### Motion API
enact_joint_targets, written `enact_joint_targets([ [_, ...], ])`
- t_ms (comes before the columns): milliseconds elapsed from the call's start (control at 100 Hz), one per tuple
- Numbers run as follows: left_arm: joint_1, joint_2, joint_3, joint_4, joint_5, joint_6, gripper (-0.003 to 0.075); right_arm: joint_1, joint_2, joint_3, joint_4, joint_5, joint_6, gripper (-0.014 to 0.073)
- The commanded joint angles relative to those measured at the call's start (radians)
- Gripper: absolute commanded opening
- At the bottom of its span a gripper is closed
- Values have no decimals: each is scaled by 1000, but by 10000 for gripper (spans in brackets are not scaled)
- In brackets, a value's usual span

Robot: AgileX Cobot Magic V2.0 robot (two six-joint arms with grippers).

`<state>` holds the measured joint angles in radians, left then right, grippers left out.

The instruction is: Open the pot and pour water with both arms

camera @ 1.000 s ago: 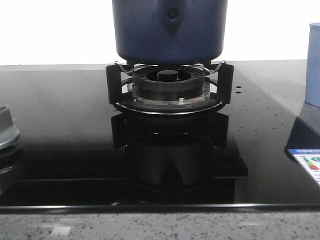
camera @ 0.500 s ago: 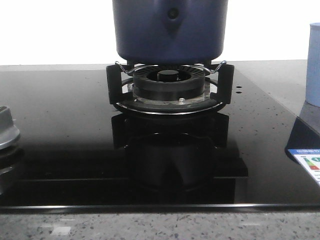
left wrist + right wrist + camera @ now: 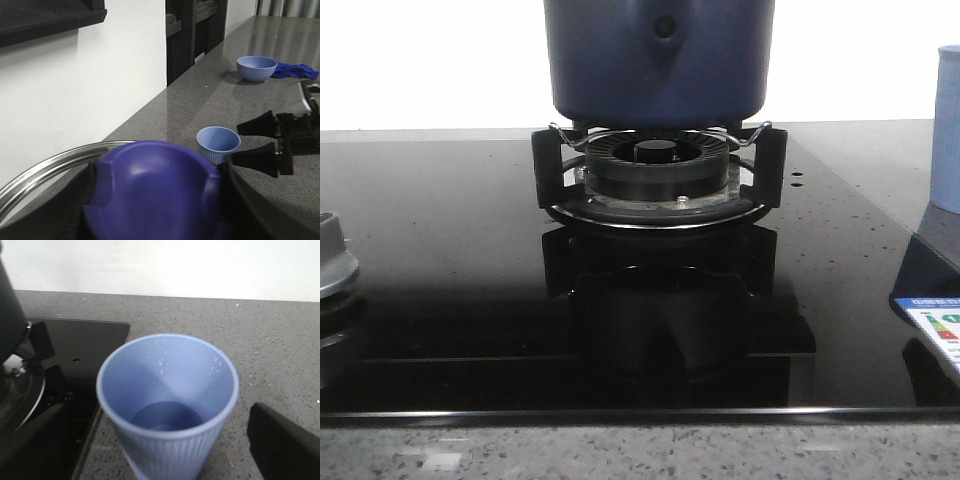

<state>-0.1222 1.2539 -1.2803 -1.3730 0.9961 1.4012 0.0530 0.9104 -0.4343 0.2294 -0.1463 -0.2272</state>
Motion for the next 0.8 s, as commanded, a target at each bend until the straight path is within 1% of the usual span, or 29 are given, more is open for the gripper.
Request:
enact_joint_targets([
  [0,2,-33,-30,-94,-17,-9,200,0,46,-38,-8,-131,-14,658],
  [130,2,-33,-30,-94,-17,-9,200,0,102,-38,-8,-159,-3,658],
  [370,2,-33,-30,-94,-21,-9,200,0,204,-38,-8,-316,57,658],
  [670,2,-33,-30,-107,-34,-9,200,0,333,-38,-8,-441,58,657],
  [790,2,-33,-30,-119,-42,-9,200,0,366,-38,-8,-472,91,653],
])
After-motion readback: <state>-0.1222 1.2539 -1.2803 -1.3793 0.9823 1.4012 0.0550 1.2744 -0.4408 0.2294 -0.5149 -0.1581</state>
